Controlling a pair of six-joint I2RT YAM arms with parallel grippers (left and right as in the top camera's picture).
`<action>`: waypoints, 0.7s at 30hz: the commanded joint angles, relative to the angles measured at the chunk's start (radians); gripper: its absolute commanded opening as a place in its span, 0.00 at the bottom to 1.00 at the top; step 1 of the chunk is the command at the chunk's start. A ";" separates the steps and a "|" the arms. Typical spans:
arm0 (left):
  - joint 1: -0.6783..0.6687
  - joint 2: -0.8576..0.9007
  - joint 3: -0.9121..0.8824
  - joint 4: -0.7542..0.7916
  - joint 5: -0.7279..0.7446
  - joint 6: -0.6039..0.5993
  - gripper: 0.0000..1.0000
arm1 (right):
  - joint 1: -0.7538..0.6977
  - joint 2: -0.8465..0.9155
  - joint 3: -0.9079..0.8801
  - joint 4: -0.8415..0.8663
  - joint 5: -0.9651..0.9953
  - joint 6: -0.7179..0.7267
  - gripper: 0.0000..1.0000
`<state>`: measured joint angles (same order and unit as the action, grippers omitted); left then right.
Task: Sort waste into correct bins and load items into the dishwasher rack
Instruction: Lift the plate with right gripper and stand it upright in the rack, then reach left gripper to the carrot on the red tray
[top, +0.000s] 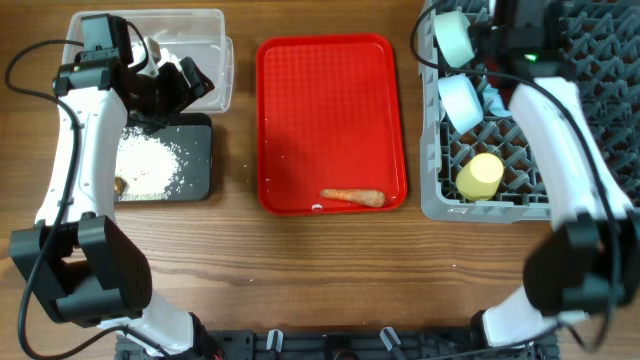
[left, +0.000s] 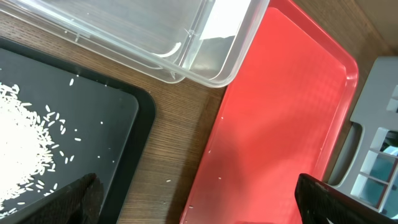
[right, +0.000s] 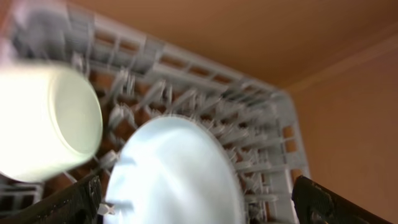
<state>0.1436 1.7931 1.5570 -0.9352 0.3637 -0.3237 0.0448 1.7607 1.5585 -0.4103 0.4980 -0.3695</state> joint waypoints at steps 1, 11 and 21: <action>0.003 -0.011 0.006 0.002 0.001 0.002 1.00 | 0.003 -0.198 0.031 -0.087 -0.210 0.174 1.00; 0.003 -0.011 0.006 0.003 0.002 0.002 1.00 | 0.002 -0.278 0.030 -0.409 -0.725 0.374 1.00; -0.050 -0.011 0.006 -0.087 0.040 0.098 1.00 | 0.002 -0.278 0.030 -0.459 -0.633 0.451 1.00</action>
<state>0.1398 1.7931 1.5570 -0.9966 0.3748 -0.3264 0.0448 1.4754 1.5902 -0.8688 -0.1764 0.0269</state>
